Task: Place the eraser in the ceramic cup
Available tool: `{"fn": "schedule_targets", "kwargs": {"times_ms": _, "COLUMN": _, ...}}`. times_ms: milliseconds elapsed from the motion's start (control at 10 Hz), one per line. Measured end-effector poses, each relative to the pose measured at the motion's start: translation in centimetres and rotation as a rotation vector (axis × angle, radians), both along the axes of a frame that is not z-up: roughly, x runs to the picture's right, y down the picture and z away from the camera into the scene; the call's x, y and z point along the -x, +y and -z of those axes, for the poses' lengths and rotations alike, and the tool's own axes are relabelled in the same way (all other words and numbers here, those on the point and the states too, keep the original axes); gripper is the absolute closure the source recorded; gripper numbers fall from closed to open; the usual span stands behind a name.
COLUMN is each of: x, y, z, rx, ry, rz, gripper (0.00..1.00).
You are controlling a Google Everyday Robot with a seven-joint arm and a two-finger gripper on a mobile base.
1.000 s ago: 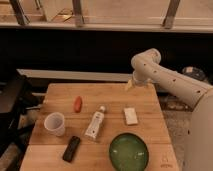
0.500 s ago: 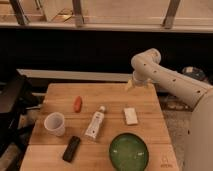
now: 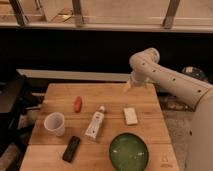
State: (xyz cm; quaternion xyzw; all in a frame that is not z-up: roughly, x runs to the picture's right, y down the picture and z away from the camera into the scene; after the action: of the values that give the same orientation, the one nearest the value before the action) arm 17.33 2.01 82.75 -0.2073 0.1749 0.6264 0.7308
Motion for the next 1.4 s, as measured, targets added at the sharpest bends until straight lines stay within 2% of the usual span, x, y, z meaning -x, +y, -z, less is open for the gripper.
{"fn": "schedule_targets", "kwargs": {"times_ms": 300, "x": 5.1, "y": 2.4, "z": 2.2, "rx": 0.055, "ry": -0.131, "rz": 0.039, "gripper": 0.2}}
{"fn": "schedule_targets", "kwargs": {"times_ms": 700, "x": 10.3, "y": 5.6, "z": 5.5, "rx": 0.141, "ry": -0.246, "rz": -0.007, "gripper": 0.2}}
{"fn": "schedule_targets", "kwargs": {"times_ms": 1200, "x": 10.4, "y": 5.6, "z": 5.4, "rx": 0.138, "ry": -0.245, "rz": -0.006, "gripper": 0.2}}
{"fn": "schedule_targets", "kwargs": {"times_ms": 1400, "x": 11.3, "y": 6.0, "z": 5.9, "rx": 0.141, "ry": -0.234, "rz": 0.022, "gripper": 0.2}}
